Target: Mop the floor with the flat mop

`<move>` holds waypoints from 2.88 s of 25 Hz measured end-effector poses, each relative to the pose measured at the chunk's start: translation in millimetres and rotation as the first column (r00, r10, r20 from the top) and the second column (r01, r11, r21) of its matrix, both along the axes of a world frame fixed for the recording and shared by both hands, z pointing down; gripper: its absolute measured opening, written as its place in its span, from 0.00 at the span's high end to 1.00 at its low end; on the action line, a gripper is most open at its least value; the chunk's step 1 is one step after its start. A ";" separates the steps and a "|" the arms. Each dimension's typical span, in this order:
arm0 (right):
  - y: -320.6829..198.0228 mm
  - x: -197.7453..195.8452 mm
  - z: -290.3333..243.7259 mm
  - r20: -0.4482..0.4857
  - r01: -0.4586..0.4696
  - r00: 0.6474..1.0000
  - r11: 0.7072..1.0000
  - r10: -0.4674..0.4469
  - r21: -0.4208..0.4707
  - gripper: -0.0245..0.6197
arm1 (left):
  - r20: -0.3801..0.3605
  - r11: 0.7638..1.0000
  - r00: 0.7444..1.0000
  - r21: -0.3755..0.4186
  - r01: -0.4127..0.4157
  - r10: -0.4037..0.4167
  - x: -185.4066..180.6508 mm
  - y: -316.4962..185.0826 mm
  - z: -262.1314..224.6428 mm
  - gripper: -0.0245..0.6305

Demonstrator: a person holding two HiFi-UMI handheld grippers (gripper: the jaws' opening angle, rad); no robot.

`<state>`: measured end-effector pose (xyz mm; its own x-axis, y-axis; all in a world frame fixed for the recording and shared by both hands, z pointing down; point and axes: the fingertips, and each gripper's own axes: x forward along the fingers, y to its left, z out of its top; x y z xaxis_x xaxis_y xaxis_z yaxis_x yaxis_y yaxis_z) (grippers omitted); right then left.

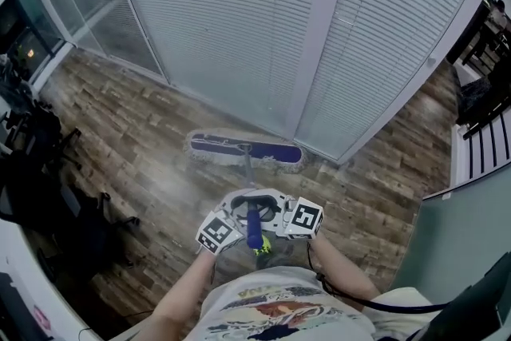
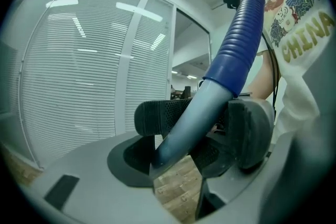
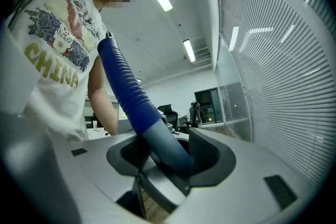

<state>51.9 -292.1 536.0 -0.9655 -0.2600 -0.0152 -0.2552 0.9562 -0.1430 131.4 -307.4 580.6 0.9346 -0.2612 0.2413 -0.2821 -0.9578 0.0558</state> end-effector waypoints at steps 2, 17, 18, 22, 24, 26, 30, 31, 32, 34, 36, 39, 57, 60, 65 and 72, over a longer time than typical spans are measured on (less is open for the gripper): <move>-17.2 6.6 5.7 -0.007 -0.008 1.000 1.000 0.008 -0.011 0.63 | -0.002 1.000 1.000 -0.005 -0.001 0.001 6.4 -17.2 5.2 0.69; -29.7 -19.6 10.5 -0.031 -0.013 0.999 0.999 0.012 -0.036 0.62 | -0.014 0.998 0.999 -0.044 0.036 -0.037 -21.5 -31.2 11.5 0.67; -24.0 -22.8 9.4 -0.032 -0.010 0.999 0.999 0.009 -0.035 0.62 | -0.015 0.998 0.999 -0.044 0.038 -0.039 -24.7 -25.7 10.6 0.67; 8.0 -34.5 9.8 -0.036 -0.008 0.999 0.999 0.007 -0.038 0.62 | -0.016 0.998 0.999 -0.045 0.043 -0.044 -36.4 5.8 10.1 0.67; 29.6 -43.0 10.3 -0.037 -0.002 0.999 0.999 0.000 -0.036 0.62 | -0.018 0.998 0.999 -0.046 0.049 -0.050 -44.9 27.0 10.6 0.67; 55.2 -53.6 11.0 -0.041 0.007 0.999 0.999 -0.009 -0.034 0.62 | -0.019 0.997 0.998 -0.048 0.057 -0.058 -55.7 52.0 11.5 0.67; 114.7 -80.9 11.3 -0.048 0.020 0.999 0.999 -0.021 -0.031 0.62 | -0.026 0.996 0.997 -0.050 0.073 -0.074 -83.1 110.5 11.7 0.67; 131.7 -87.8 10.8 -0.049 0.022 0.999 0.999 -0.023 -0.031 0.62 | -0.027 0.996 0.997 -0.050 0.075 -0.076 -90.0 127.3 11.2 0.67; 149.6 -94.3 10.5 -0.050 0.024 0.998 0.999 -0.026 -0.031 0.62 | -0.029 0.996 0.996 -0.049 0.077 -0.079 -96.4 144.9 10.9 0.67; 188.8 -107.3 11.7 -0.052 0.031 0.998 0.999 -0.032 -0.031 0.62 | -0.032 0.995 0.996 -0.049 0.083 -0.085 -109.3 183.7 12.0 0.67; 230.6 -121.5 15.2 -0.057 0.036 0.998 0.999 -0.038 -0.030 0.62 | -0.034 0.995 0.995 -0.046 0.090 -0.092 -123.8 224.9 14.8 0.67; 292.0 -142.1 18.1 -0.056 0.044 0.997 0.999 -0.045 -0.027 0.62 | -0.033 0.994 0.994 -0.043 0.099 -0.100 -144.5 285.7 17.6 0.67; 519.3 -167.1 9.9 -0.035 0.104 0.994 0.994 -0.105 -0.036 0.62 | -0.008 0.984 0.985 -0.058 0.170 -0.171 -172.8 508.5 12.6 0.67; 565.5 -157.5 10.5 -0.031 0.124 0.992 0.992 -0.125 -0.033 0.62 | -0.004 0.980 0.981 -0.056 0.193 -0.193 -164.1 553.1 13.7 0.67; 644.0 -136.1 15.4 -0.017 0.143 0.989 0.989 -0.144 -0.028 0.62 | 0.011 0.976 0.977 -0.041 0.215 -0.215 -144.2 629.3 19.0 0.67; 736.7 -123.6 17.9 -0.005 0.171 0.985 0.985 -0.171 -0.035 0.62 | 0.022 0.970 0.971 -0.045 0.240 -0.239 -132.4 721.1 21.4 0.67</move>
